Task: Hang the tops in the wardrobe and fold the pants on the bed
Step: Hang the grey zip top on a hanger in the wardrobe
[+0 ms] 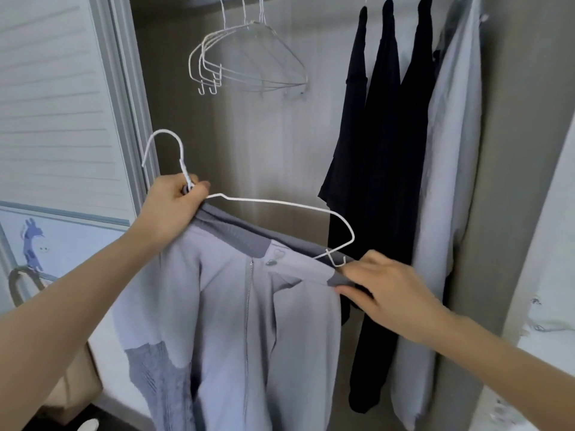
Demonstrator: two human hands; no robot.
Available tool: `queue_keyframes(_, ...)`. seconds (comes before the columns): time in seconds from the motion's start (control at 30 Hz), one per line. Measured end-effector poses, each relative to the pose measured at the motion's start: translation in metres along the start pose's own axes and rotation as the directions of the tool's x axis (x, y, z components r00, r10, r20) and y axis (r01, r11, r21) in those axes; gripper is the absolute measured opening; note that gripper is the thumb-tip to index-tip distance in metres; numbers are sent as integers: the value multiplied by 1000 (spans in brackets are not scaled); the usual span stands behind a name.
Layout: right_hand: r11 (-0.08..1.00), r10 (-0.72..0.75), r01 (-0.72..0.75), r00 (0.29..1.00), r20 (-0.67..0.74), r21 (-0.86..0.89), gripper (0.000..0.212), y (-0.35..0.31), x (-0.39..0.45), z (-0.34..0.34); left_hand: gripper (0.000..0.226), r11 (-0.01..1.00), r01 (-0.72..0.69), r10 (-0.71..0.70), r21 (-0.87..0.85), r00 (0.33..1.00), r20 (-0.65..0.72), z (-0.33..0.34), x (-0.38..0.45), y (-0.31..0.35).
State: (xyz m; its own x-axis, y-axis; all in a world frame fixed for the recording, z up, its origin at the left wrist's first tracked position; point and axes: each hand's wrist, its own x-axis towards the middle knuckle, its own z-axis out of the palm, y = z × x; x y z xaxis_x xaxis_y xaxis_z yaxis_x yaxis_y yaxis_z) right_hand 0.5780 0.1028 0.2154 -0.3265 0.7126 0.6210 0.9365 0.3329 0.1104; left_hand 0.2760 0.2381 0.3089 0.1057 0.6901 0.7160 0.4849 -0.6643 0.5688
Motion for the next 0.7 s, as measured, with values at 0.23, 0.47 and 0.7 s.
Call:
queue_keyframes(0.23,979,-182,167,974,-138,-114,27,34,8,-28,40,1000,-4,5,-5,994,105,5,-8,-11)
queue_keyframes(0.47,995,-22,37,987,-159,93,17,36,33,-51,41,858,-285,205,427,953,225,31,-30,7)
queue_keyframes(0.7,835,144,-105,989,-31,540,28,-25,61,-24,47,986,-169,165,18,977,135,57,-27,41)
